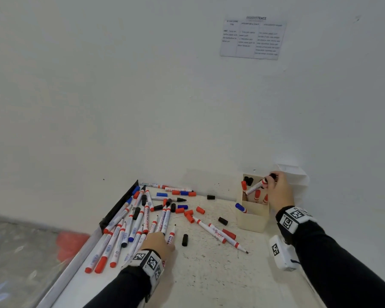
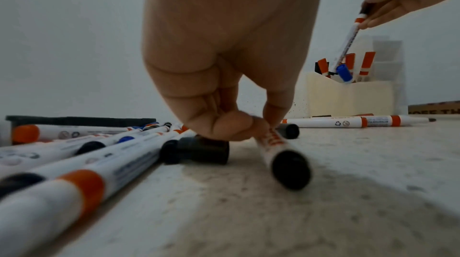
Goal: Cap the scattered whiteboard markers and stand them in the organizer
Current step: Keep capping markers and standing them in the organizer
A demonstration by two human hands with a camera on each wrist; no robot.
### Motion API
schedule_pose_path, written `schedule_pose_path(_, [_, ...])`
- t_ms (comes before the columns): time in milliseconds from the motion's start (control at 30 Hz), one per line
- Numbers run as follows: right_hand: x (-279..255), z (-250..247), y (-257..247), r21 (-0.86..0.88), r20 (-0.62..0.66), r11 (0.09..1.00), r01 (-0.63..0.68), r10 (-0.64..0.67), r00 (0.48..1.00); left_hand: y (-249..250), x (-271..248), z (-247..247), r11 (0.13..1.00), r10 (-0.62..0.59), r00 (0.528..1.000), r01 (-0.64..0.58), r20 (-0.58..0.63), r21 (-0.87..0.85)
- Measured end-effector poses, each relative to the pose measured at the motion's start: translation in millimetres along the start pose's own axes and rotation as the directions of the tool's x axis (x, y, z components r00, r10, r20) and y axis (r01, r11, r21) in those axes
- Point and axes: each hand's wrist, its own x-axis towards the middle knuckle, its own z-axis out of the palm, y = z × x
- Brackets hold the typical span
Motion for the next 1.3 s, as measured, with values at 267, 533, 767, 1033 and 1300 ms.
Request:
schedule_pose_path(267, [24.6,-2.8,7.4,-0.076,-0.033,0.993,0.086,-0.088,0.996,16.8,13.9,2.8,0.977,0.092,0.996,-0.090,-0.002,-0.194])
schedule_pose_path(533, [43.7,18.1,3.1,-0.214,0.020,0.974,0.073,-0.070,0.997,21.5,27.6,7.0,0.928,0.133,0.987,-0.155,-0.086,-0.338])
schedule_pose_path(767, [52.9,30.4,27.4,-0.607,0.200,0.791,0.078,0.057,0.978,19.5,38.0,9.7,0.899,0.161,0.983,-0.183,-0.089,-0.398])
schedule_pose_path(1033, [28.9,44.9,4.4,-0.550,0.150,0.818,0.169,-0.102,0.983,19.7,39.9,15.6,0.915,0.164,0.984,-0.179,-0.072,-0.362])
schedule_pose_path(1300, [-48.4,81.0,-29.8,-0.490,0.731,0.825,0.281,0.213,0.648,20.6,30.3,9.5,0.905,0.151,0.982,-0.182,-0.111,-0.384])
